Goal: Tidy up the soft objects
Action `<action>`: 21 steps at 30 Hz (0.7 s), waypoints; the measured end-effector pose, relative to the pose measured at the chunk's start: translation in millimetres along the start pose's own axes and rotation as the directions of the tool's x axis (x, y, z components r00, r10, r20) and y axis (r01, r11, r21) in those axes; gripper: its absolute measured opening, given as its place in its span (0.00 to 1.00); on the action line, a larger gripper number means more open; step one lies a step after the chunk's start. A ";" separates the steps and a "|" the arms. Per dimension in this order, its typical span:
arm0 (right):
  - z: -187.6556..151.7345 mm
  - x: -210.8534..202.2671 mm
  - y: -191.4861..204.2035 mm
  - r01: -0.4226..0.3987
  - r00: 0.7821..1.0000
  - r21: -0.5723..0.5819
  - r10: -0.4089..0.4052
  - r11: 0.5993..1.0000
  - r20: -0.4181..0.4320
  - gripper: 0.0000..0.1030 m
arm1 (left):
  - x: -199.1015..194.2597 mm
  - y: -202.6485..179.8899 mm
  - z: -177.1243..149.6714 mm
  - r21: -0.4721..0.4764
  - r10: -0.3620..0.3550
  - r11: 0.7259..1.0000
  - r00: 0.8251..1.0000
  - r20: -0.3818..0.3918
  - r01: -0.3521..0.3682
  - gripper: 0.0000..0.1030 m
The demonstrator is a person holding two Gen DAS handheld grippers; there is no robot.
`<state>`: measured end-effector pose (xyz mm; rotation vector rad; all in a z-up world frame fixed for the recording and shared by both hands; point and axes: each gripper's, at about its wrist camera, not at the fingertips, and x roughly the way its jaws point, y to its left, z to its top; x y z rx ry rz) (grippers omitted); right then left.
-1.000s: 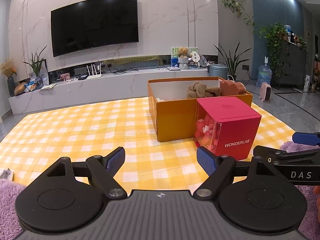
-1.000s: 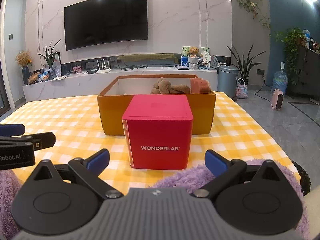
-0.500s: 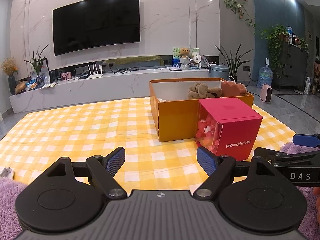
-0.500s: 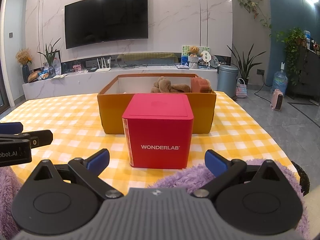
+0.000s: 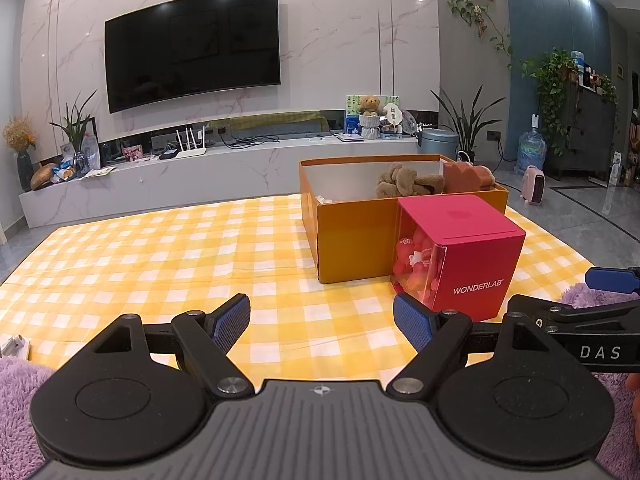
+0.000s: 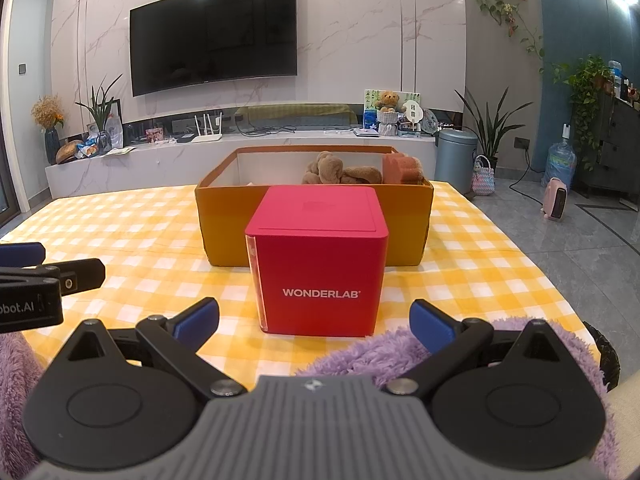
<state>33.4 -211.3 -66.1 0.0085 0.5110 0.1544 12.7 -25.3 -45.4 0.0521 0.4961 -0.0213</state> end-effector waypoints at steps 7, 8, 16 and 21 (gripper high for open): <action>0.2 -0.2 0.1 0.000 1.000 0.000 0.000 1.000 0.000 0.97 | -0.2 0.0 -0.1 0.001 0.001 1.000 1.000 0.002 -0.001 0.92; 0.2 -0.1 0.1 0.000 1.000 0.000 0.000 1.000 0.000 0.97 | -0.2 0.1 -0.1 0.001 0.001 1.000 1.000 0.002 -0.001 0.92; 0.2 -0.4 0.1 0.000 1.000 0.000 0.000 1.000 0.000 0.97 | -0.3 1.4 1.2 -0.001 0.004 1.000 1.000 0.003 -0.004 0.92; -0.7 0.4 -0.2 0.001 1.000 -0.002 -0.001 1.000 -0.003 0.97 | 0.1 2.5 3.0 -0.002 0.005 1.000 1.000 0.003 -0.005 0.92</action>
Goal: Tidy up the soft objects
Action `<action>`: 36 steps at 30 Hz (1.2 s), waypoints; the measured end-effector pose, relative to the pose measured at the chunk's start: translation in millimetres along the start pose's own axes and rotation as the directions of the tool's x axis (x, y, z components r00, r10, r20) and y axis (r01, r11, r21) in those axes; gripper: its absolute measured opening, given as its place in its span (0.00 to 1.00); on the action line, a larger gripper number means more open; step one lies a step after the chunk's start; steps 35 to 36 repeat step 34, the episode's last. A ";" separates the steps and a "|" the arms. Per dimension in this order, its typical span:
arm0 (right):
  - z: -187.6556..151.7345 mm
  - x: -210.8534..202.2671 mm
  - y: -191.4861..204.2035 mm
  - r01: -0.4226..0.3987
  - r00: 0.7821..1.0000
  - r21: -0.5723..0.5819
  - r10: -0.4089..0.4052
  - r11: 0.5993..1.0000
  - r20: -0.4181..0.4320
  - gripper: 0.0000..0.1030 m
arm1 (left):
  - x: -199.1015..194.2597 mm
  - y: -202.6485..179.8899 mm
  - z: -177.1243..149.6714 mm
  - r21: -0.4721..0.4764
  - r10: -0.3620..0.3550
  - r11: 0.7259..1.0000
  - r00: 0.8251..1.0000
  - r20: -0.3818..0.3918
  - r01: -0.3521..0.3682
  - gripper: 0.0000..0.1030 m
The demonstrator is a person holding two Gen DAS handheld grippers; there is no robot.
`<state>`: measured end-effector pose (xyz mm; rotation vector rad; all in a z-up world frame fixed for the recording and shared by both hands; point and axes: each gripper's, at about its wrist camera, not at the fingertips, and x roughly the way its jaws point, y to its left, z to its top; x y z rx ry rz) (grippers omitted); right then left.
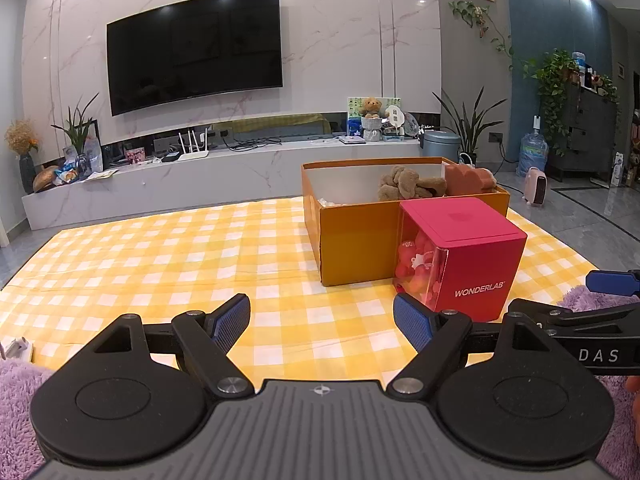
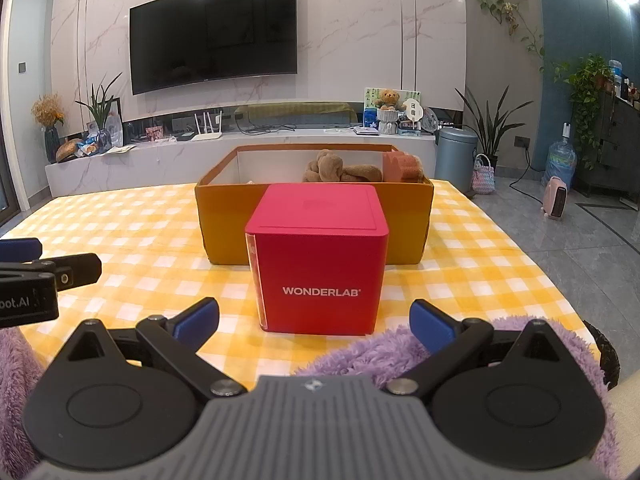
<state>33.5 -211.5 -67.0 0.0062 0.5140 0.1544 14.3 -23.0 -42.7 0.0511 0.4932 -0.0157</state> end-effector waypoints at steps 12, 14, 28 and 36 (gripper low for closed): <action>-1.8 0.3 -0.4 -0.002 1.000 0.000 0.002 1.000 -0.001 0.97 | -1.8 -0.3 -0.8 -0.002 0.001 1.000 1.000 0.002 -0.001 0.92; -2.9 0.3 -1.1 -0.003 1.000 0.002 0.003 1.000 0.000 0.97 | -1.8 -0.4 -0.8 -0.002 0.002 1.000 1.000 0.001 -0.002 0.92; -2.6 0.6 -1.3 -0.003 1.000 0.000 0.003 1.000 -0.004 0.97 | -3.0 -1.1 -0.5 -0.002 -0.002 1.000 1.000 0.002 0.002 0.92; -2.5 0.3 -1.1 -0.002 1.000 0.000 0.002 1.000 -0.004 0.97 | -3.1 -2.0 -1.0 -0.002 0.000 1.000 1.000 0.005 0.000 0.92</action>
